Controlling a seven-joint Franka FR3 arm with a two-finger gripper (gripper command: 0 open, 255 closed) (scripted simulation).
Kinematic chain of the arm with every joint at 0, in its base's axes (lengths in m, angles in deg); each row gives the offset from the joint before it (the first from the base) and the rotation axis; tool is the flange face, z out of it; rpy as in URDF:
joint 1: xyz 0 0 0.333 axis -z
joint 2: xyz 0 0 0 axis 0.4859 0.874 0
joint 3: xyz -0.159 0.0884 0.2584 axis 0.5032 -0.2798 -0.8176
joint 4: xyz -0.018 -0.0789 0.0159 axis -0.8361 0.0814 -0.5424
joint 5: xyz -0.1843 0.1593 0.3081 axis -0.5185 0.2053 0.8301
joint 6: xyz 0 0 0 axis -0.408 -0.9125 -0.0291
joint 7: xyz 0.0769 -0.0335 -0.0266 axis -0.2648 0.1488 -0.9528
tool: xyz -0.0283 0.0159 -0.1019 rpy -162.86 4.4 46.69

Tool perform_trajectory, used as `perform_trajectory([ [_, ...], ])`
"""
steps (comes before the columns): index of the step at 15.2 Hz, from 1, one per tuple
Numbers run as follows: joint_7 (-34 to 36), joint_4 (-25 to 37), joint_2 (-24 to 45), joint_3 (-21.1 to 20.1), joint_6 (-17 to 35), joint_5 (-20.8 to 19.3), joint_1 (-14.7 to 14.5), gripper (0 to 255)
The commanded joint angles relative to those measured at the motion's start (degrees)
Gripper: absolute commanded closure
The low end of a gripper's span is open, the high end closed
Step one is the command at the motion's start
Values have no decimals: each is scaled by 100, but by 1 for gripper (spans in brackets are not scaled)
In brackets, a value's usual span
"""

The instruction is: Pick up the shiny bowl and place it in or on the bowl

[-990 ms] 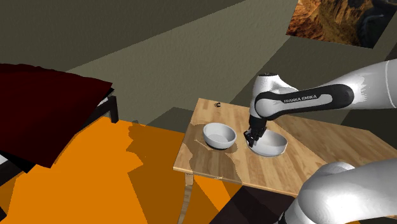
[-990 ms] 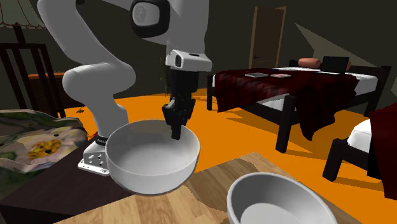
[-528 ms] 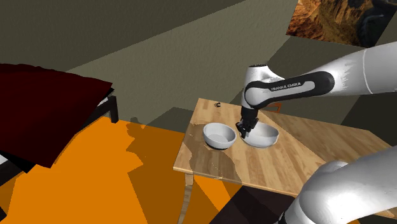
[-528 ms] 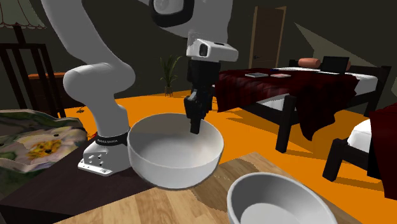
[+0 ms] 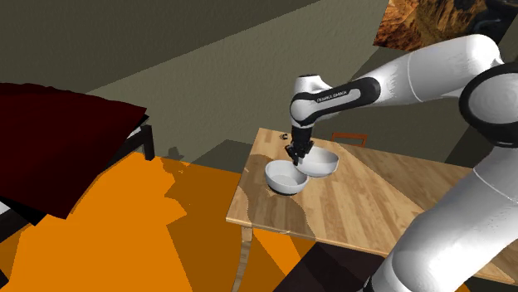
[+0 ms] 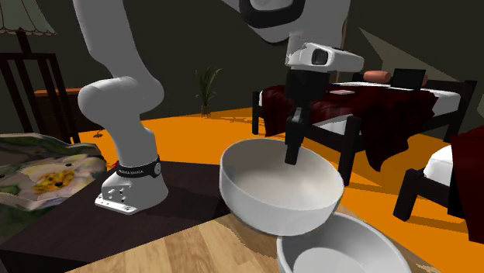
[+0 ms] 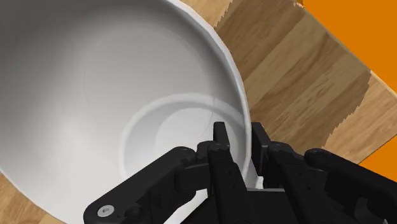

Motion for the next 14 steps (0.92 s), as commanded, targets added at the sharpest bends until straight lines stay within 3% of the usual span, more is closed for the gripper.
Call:
perform_trajectory([
  [1, 17, 495, 394, -33, -106, 85, -47, 255],
  [7, 0, 2259, 1718, -105, -560, 322, -111, 255],
  [14, 36, 1949, 1904, -107, -67, 327, -99, 255],
])
